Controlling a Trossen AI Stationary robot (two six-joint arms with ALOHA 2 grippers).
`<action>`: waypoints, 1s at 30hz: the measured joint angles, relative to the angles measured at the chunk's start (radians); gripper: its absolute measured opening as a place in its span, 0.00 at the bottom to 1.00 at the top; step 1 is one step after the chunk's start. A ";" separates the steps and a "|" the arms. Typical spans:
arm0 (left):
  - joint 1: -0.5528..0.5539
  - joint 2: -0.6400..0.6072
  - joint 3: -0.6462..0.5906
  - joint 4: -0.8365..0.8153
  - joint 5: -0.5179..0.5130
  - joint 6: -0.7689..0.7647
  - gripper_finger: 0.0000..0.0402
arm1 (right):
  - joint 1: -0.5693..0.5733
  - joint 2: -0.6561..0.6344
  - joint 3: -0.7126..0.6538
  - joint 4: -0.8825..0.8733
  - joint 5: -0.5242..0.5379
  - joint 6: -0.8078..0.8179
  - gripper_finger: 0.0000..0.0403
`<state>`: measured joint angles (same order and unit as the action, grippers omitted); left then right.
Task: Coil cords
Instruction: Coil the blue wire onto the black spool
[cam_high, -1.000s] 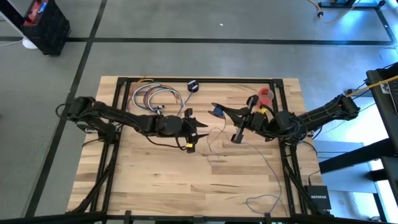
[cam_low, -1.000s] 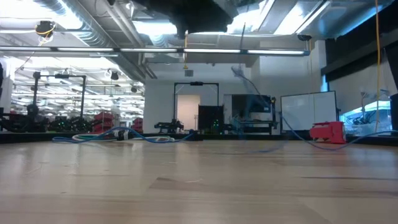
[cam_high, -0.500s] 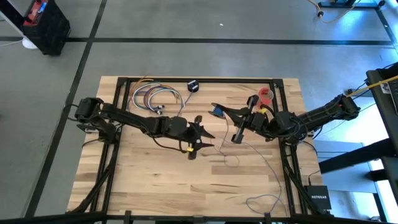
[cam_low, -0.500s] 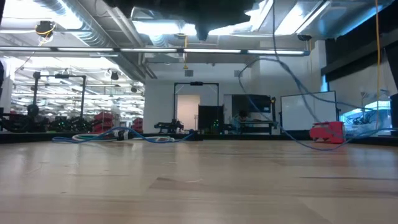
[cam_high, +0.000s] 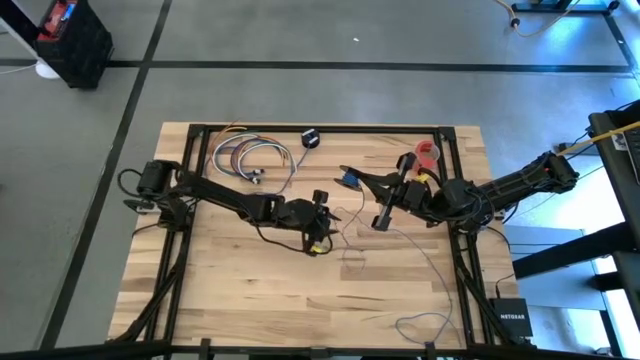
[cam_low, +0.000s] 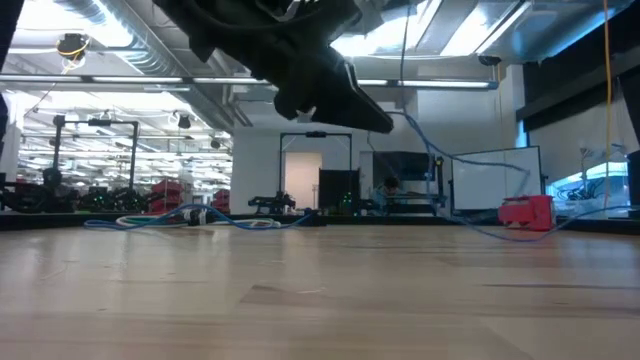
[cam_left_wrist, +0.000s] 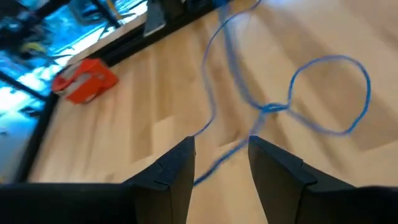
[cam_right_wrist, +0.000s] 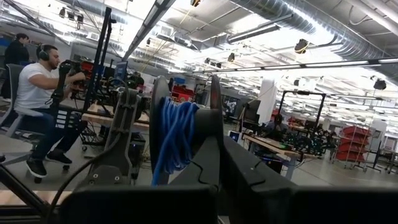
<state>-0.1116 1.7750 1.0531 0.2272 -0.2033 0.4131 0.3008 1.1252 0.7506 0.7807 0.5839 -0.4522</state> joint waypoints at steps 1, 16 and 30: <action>0.000 0.000 0.000 0.000 -0.013 0.013 0.36 | 0.000 0.000 0.000 0.000 0.000 0.000 0.01; -0.014 0.000 0.000 -0.018 -0.018 0.057 0.02 | 0.000 0.000 0.000 -0.006 0.000 0.000 0.01; -0.064 -0.051 -0.018 -0.669 -0.018 -0.435 0.01 | 0.000 0.000 0.000 0.033 0.141 -0.092 0.01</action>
<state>-0.1756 1.7245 1.0351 -0.4419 -0.2214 -0.0220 0.3008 1.1255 0.7506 0.8141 0.7251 -0.5442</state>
